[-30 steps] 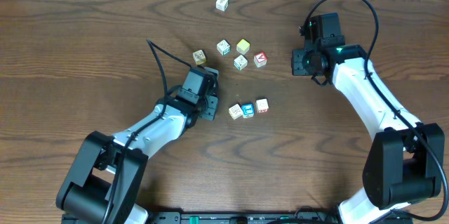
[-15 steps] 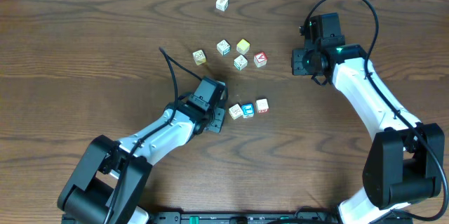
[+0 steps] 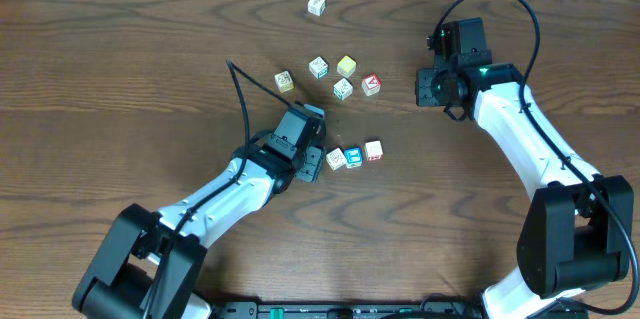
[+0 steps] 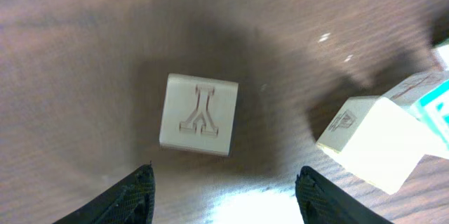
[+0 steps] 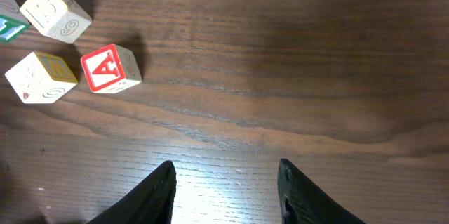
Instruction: Lift 4 blocks
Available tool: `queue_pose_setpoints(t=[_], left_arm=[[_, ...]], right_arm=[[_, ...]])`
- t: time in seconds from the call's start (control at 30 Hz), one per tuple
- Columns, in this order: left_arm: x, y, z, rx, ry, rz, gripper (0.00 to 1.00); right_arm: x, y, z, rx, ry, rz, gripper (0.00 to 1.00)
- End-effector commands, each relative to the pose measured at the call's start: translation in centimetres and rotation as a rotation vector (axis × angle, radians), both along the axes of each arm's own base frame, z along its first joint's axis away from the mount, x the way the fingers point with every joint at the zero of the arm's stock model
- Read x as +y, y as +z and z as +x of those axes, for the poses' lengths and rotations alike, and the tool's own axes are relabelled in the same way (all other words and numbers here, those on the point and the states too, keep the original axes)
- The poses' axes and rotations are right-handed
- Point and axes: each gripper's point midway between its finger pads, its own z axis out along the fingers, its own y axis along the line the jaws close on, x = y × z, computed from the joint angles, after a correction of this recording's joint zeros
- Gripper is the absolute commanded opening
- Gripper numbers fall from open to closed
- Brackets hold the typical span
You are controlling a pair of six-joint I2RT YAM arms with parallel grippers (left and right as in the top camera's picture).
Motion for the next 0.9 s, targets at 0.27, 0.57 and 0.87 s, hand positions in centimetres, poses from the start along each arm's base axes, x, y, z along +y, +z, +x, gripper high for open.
queue_pose_setpoints(t=[0.27, 0.57, 0.87], left_arm=[[-0.1, 2.6, 3.0, -0.145, -0.059, 0.011, 0.7], [2.1, 3.0, 4.8, -0.166, 0.003, -0.01, 0.7], [1.5, 1.9, 5.0, -0.154, -0.027, -0.025, 0.7]], right_arm=[[0.3, 0.5, 0.6, -0.018, 0.0, -0.001, 0.44], [0.3, 0.5, 0.6, -0.019, 0.0, -0.001, 0.44], [0.3, 0.6, 0.8, -0.029, 0.001, 0.0, 0.44]])
